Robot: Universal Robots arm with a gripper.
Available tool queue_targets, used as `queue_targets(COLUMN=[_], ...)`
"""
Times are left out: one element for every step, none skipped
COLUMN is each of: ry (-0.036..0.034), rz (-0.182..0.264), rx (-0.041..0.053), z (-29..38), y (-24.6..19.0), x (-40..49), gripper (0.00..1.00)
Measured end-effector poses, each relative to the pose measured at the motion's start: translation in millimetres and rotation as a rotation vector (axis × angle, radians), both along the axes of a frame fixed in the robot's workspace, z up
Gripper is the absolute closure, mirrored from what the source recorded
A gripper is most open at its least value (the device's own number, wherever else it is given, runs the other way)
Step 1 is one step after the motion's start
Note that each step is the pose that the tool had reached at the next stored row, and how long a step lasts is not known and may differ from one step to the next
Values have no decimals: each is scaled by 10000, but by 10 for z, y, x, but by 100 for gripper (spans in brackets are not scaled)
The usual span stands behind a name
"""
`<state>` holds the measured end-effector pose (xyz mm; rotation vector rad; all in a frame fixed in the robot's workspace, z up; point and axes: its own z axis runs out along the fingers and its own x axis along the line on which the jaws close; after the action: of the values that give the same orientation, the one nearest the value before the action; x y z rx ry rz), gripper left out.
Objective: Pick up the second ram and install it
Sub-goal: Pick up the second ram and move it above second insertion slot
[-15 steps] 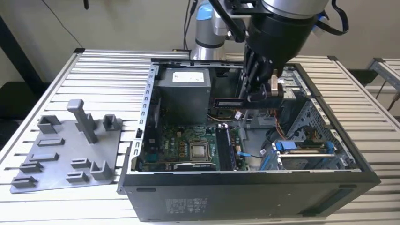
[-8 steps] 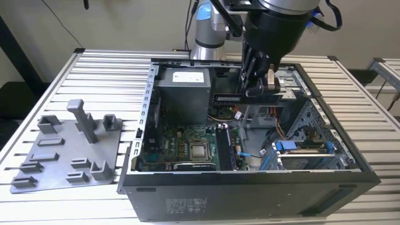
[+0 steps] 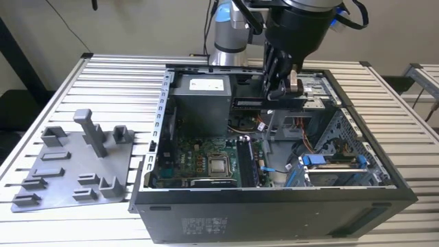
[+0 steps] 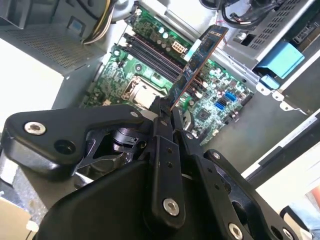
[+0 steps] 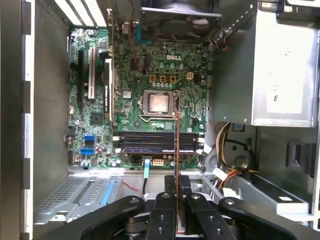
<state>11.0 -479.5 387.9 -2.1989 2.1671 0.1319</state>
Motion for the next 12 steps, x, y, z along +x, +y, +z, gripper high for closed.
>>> queue_targets(ry=[0, 0, -1, -4, -10, -19, -33, -48, -61, -72, -83, -88], rz=[0, -1, 0, 0, 0, 0, 0, -1, -1, -4, -9, -14], rx=[0, 0, -1, 0, 0, -2, 0, -1, -1, -1, -1, 0], z=[-1, -2, -2, -3, -3, -3, -4, -4, -5, -5, -7, -7], y=[20, 35, 41, 45, 49, 53, 60, 71, 84, 99, 115, 129], x=[0, -1, -3, -7, -12, -18, -23, -27, -29, -31, -32, -32], gripper=[86, 86, 86, 86, 86, 86, 86, 86, 86, 86, 86, 86])
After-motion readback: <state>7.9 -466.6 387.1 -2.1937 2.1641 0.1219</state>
